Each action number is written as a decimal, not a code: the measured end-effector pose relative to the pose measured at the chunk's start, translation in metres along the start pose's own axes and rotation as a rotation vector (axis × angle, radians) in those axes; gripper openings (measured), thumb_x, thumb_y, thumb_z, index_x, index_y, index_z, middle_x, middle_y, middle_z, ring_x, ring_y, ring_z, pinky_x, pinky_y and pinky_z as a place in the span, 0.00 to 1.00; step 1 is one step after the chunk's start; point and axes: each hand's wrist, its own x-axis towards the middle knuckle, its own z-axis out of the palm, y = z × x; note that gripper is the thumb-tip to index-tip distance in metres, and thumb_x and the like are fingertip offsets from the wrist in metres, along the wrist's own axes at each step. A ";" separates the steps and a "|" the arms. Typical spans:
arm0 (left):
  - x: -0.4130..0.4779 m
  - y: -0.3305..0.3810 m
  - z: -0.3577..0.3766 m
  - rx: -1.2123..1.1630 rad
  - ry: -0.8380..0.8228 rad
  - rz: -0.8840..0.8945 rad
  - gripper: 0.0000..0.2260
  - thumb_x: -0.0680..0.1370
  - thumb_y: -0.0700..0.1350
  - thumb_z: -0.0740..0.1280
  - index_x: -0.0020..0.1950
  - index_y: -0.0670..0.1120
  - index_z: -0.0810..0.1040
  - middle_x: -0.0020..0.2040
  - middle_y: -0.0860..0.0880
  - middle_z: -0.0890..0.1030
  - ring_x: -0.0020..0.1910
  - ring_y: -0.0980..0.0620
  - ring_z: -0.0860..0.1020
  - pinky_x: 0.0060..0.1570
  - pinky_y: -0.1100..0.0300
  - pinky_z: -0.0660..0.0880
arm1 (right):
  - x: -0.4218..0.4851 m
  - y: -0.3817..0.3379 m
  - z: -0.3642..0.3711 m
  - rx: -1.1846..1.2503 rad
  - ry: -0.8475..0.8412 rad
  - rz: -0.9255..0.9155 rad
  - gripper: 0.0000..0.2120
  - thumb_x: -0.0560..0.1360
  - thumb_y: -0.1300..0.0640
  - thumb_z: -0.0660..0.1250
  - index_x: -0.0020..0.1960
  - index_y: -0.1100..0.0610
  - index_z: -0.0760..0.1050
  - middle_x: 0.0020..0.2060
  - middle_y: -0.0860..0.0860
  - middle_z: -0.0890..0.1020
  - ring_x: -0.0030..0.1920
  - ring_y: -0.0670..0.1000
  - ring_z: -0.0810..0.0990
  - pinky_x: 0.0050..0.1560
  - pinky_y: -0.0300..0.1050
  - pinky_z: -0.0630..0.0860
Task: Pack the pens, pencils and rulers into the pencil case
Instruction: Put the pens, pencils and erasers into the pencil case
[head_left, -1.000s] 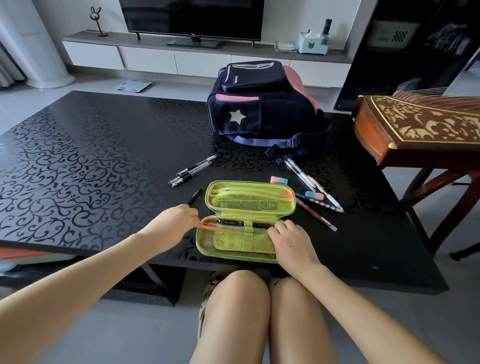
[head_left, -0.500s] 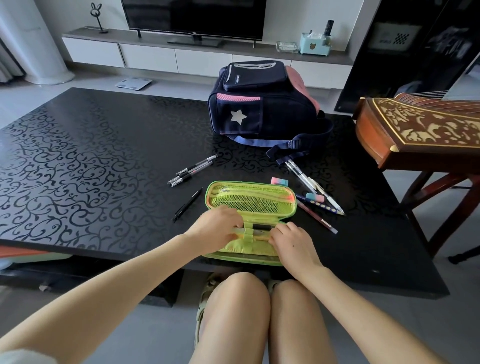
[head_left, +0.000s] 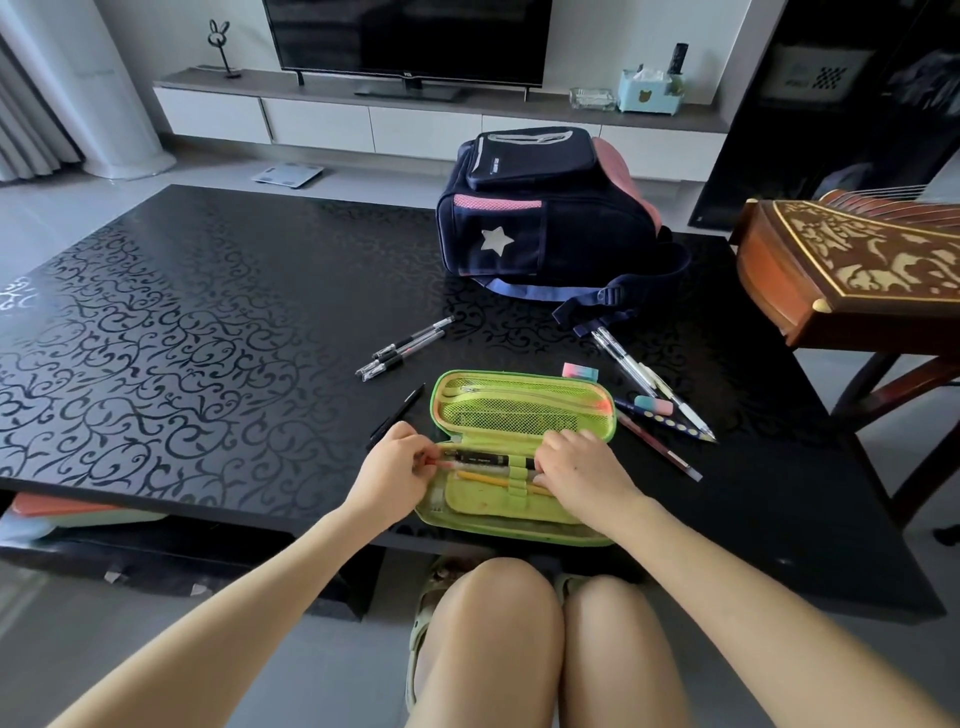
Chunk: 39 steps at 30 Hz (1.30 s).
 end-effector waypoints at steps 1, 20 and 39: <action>-0.001 0.000 0.000 0.011 -0.001 0.013 0.08 0.73 0.34 0.67 0.48 0.42 0.82 0.43 0.50 0.71 0.40 0.51 0.72 0.42 0.62 0.68 | 0.001 -0.001 -0.001 -0.048 -0.033 -0.021 0.09 0.80 0.56 0.58 0.52 0.60 0.74 0.51 0.54 0.76 0.50 0.55 0.74 0.51 0.47 0.67; 0.005 -0.019 -0.019 0.011 0.229 -0.053 0.02 0.73 0.40 0.69 0.44 0.44 0.81 0.43 0.47 0.77 0.39 0.48 0.77 0.40 0.59 0.72 | -0.003 -0.005 -0.018 -0.199 -0.144 -0.047 0.08 0.78 0.64 0.56 0.55 0.61 0.71 0.53 0.56 0.74 0.51 0.56 0.73 0.45 0.47 0.70; -0.016 -0.016 -0.034 0.435 -0.052 0.488 0.13 0.66 0.34 0.74 0.47 0.48 0.80 0.38 0.50 0.78 0.35 0.47 0.76 0.25 0.58 0.76 | -0.052 -0.003 0.006 -0.013 0.193 0.152 0.11 0.58 0.59 0.79 0.31 0.54 0.75 0.27 0.48 0.77 0.29 0.52 0.77 0.28 0.43 0.72</action>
